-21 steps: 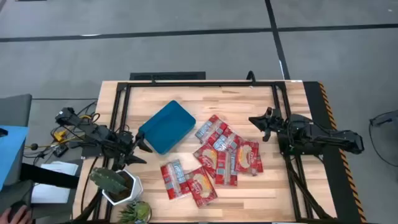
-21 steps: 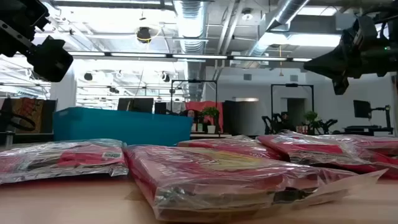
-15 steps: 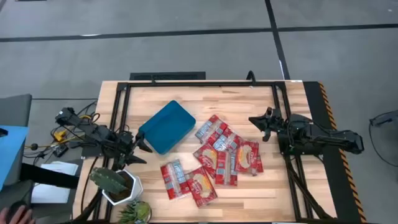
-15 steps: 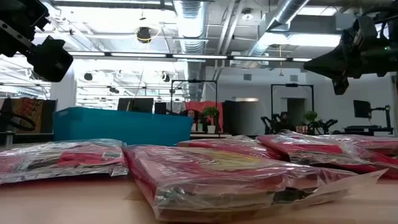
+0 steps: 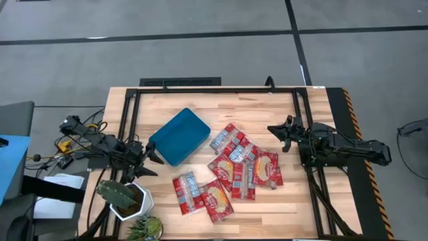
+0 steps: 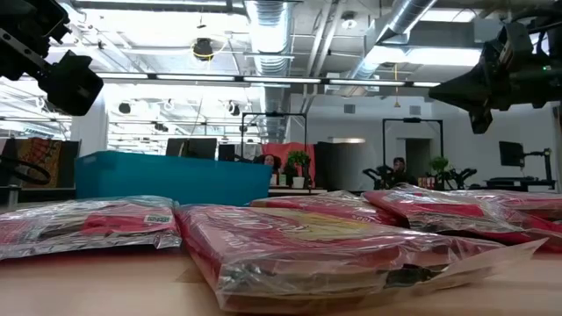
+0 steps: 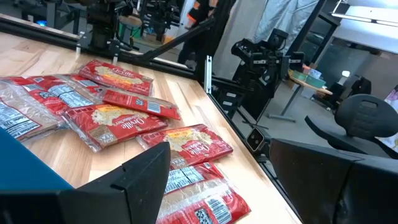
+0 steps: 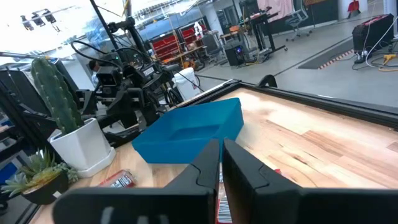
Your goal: Sort popcorn bags into baskets
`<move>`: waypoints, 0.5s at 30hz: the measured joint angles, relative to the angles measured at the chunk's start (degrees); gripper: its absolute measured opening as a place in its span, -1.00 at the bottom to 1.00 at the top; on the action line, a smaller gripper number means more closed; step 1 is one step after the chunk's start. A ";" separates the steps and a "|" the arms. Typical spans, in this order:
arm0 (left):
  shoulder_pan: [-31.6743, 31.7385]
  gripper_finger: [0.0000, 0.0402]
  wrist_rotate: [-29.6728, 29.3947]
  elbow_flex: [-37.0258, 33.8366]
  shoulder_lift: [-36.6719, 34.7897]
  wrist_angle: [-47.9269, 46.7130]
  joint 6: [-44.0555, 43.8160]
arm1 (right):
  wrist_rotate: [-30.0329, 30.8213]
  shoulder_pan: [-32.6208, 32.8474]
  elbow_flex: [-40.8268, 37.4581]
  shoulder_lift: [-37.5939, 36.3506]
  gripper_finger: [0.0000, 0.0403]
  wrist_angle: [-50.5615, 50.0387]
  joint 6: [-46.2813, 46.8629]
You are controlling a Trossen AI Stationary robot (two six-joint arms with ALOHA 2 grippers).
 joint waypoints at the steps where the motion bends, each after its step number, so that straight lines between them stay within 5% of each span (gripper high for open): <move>1: -0.02 0.32 -0.02 0.00 0.00 0.02 0.00 | 0.00 -0.01 0.00 0.00 -0.78 0.01 0.00; 10: 0.00 0.32 -0.14 0.00 0.00 0.02 0.30 | 0.00 0.00 0.01 0.00 -0.79 0.01 0.02; 15: -0.02 0.32 -5.52 0.00 0.00 2.62 -2.83 | 0.00 0.00 -0.01 0.00 -0.78 0.02 0.00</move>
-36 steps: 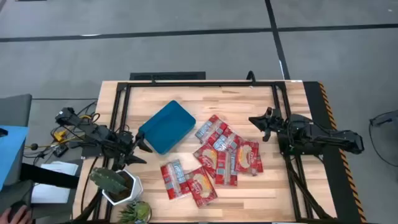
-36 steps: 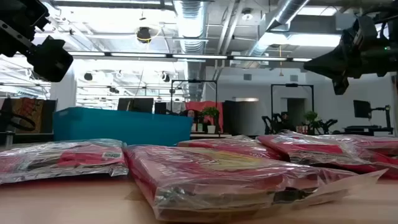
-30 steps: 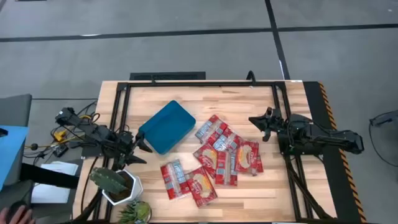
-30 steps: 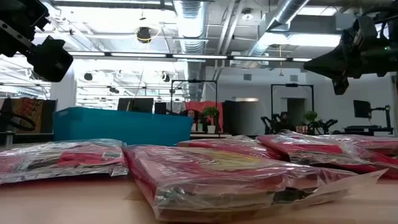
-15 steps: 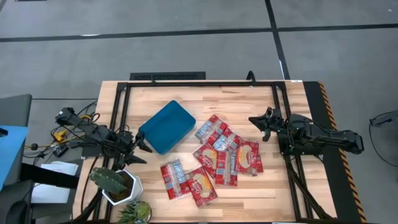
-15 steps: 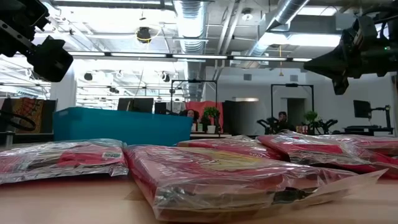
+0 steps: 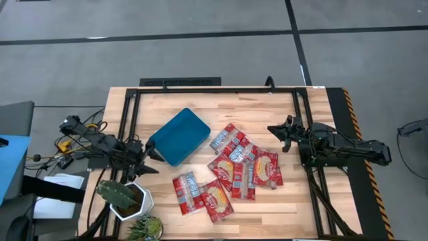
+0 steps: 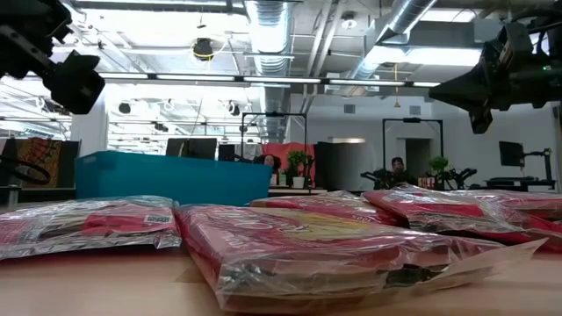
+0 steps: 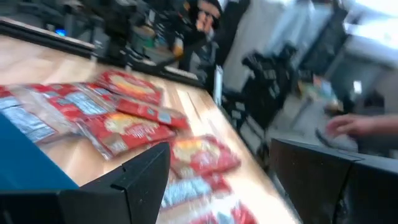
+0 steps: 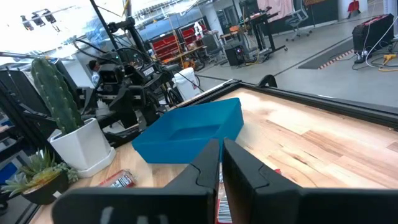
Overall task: Sort popcorn bags into baskets
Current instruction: Put the red popcorn bag into the blue bin
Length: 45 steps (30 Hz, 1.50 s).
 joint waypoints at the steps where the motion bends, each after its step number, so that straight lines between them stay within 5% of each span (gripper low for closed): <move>1: 0.02 0.32 -1.70 0.00 0.00 1.05 -2.02 | 0.00 0.00 0.00 0.00 -0.78 -0.02 0.00; 9: 0.02 0.32 -22.26 0.00 -0.02 4.11 -11.35 | 0.00 0.00 0.00 0.00 -0.78 0.00 0.02; 20: 0.03 0.32 -33.07 0.23 -0.02 4.35 -10.11 | 0.57 -0.39 0.02 0.00 -0.78 0.11 6.60; 28: 0.44 0.32 -35.25 0.63 0.00 5.63 -21.22 | 0.44 -0.39 0.00 0.00 -0.78 0.11 24.08; 39: 0.46 0.32 -29.85 1.71 0.85 21.78 -27.11 | -1.33 -0.99 1.80 -0.03 -0.78 0.81 26.16; 45: 0.44 0.32 -25.11 13.68 11.34 15.68 -22.82 | -6.27 -1.03 5.43 -0.04 -0.78 0.81 22.91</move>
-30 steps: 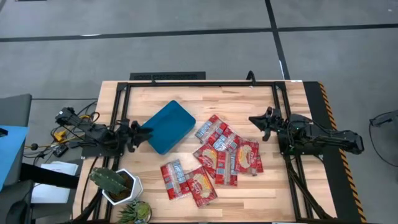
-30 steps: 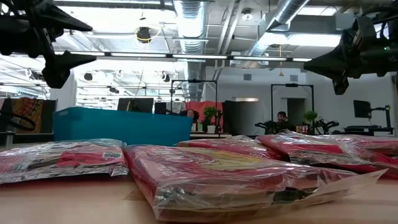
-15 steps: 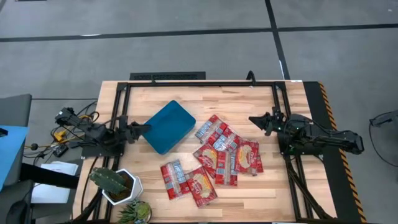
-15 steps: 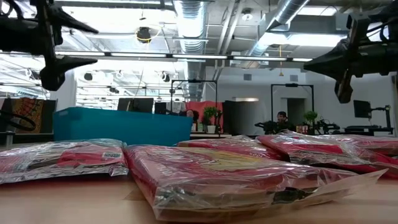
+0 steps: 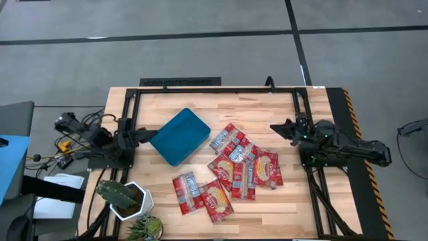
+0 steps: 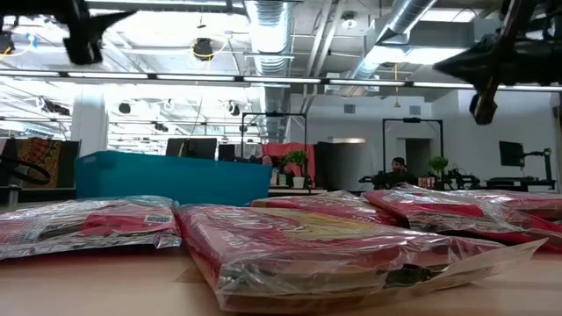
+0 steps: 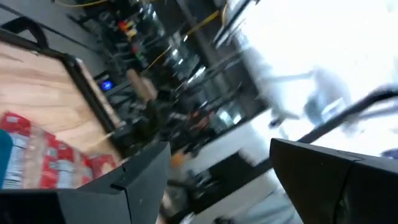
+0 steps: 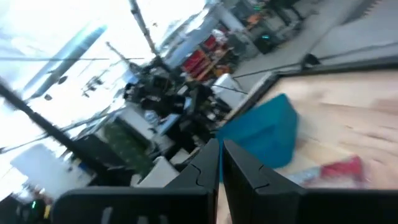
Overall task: Sort popcorn bags into baskets
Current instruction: Put the red popcorn bag into the blue bin
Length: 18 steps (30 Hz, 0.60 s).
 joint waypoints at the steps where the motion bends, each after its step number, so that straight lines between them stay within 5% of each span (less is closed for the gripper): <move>1: 0.00 0.32 0.45 2.99 3.14 -2.74 1.01 | -0.76 0.00 0.48 0.00 -0.78 0.09 -0.79; 10: 0.00 0.32 3.35 34.42 36.45 -38.05 5.67 | -1.89 0.00 1.67 0.00 -0.75 -1.50 -5.00; 18: -1.12 0.32 17.29 56.58 65.68 -55.95 16.69 | -3.41 0.00 1.73 0.00 -0.64 -7.22 -7.74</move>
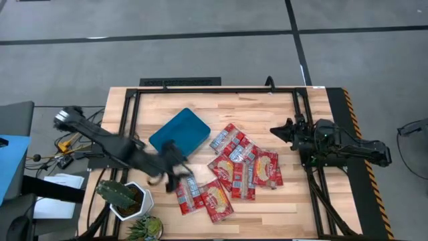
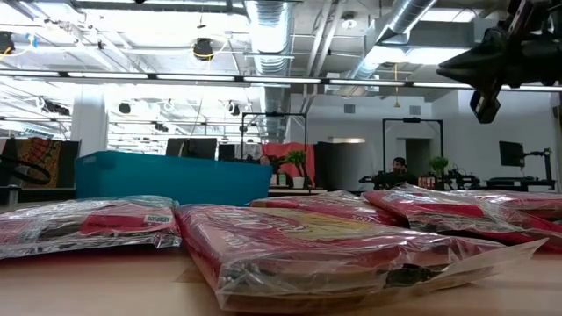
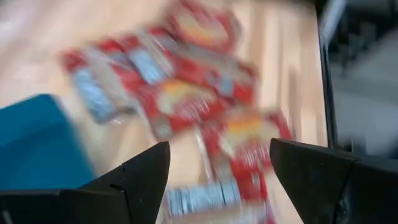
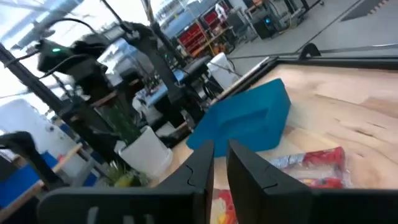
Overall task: Sort popcorn bags into baskets
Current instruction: Put the red popcorn bag into the blue bin
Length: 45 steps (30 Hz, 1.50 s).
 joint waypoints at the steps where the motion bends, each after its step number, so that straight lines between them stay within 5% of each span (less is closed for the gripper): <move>1: -0.35 0.32 2.66 2.32 3.13 -1.59 1.54 | -0.58 0.00 0.01 0.00 -0.62 0.13 -0.28; 9: -2.11 0.32 18.16 15.10 22.06 -19.62 8.13 | -2.75 0.02 0.08 0.00 -0.41 -3.36 -2.89; 19: -3.34 0.32 13.62 13.85 25.12 -19.67 33.38 | -3.62 0.00 0.08 0.00 -0.05 -5.25 -3.43; 35: -1.41 0.32 18.67 -7.63 18.32 3.61 50.84 | -3.62 0.00 0.10 0.00 0.06 -5.24 -2.49; 45: -0.49 0.32 18.47 -13.37 18.30 15.05 58.19 | -3.61 -0.01 0.10 0.00 0.05 -5.55 -0.17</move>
